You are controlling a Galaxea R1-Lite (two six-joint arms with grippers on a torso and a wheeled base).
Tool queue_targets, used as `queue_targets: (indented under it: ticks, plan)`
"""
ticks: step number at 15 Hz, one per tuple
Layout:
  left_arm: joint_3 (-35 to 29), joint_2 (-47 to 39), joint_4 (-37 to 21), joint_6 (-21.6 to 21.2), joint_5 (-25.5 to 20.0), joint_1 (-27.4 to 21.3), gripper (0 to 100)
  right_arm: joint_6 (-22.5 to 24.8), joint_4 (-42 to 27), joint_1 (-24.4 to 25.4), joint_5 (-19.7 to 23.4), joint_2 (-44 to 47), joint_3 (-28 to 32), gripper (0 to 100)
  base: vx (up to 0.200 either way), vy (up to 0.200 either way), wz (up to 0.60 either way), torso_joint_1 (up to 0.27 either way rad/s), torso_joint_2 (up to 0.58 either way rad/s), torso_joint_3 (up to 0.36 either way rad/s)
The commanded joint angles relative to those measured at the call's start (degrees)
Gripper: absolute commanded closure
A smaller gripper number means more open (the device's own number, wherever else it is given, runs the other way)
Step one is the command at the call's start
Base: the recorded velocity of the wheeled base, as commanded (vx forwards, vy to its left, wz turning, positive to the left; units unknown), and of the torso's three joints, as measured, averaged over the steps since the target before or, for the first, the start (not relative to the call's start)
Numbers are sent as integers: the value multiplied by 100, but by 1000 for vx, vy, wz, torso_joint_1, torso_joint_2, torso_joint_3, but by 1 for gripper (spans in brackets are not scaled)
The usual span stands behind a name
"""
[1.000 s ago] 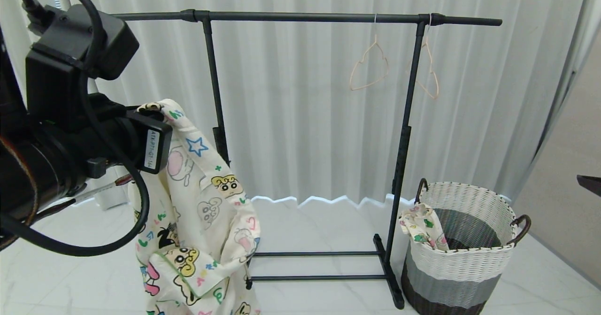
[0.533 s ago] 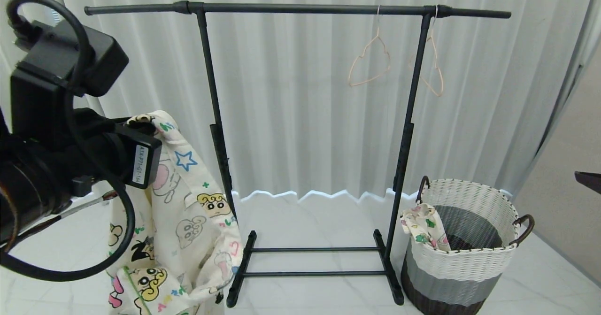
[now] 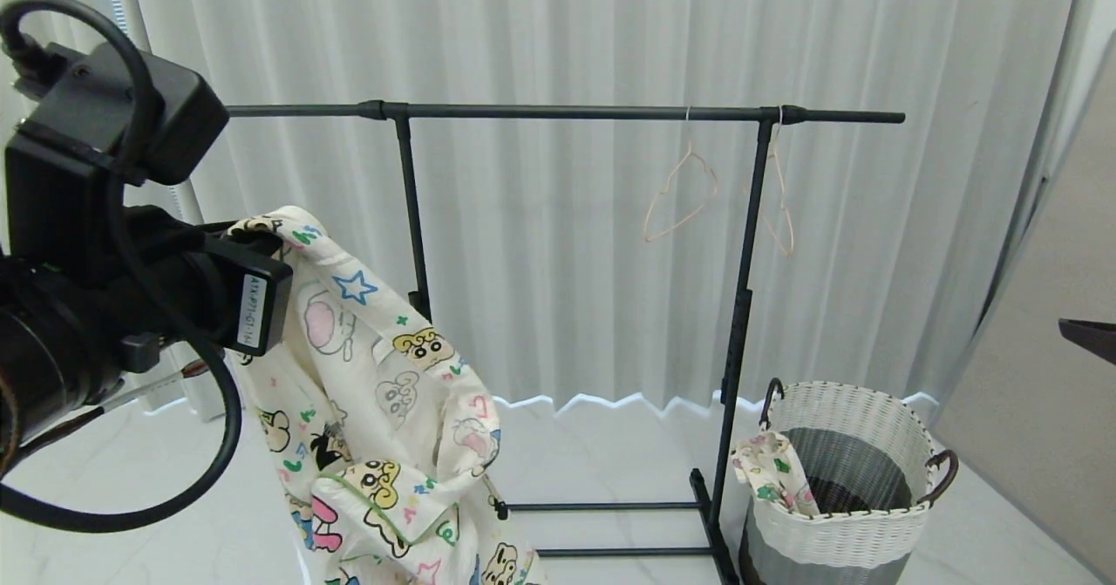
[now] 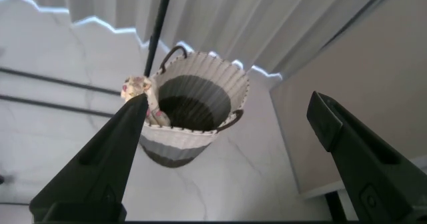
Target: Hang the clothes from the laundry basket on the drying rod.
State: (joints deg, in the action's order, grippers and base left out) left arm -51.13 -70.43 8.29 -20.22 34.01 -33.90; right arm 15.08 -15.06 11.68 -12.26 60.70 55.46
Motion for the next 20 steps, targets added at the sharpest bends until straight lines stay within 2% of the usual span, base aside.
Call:
queue_targets:
  ticks: [1, 10, 13, 15, 20]
  plan:
    - [-11, -6, 6, 1, 0, -2, 100, 4, 3, 1, 5, 12, 0, 0, 0, 0, 0, 163, -505, -227]
    - [-11, 11, 6, -8, 9, -2, 100, -23, 3, 1, 5, 12, -52, 0, 0, 0, 0, 303, -493, -248]
    - [-11, 11, 6, 1, 9, -11, 100, -14, 266, 1, -13, 12, -237, 0, 0, 0, 0, 225, -447, -224]
    - [-3, 55, 6, -8, 9, -90, 100, -5, 495, 1, -13, 12, -378, 0, 200, 0, 0, 68, -124, -66]
    - [-3, 55, 6, 1, 9, -143, 100, -5, 530, 1, -13, 74, -386, 0, 200, 0, 0, 17, -20, -9]
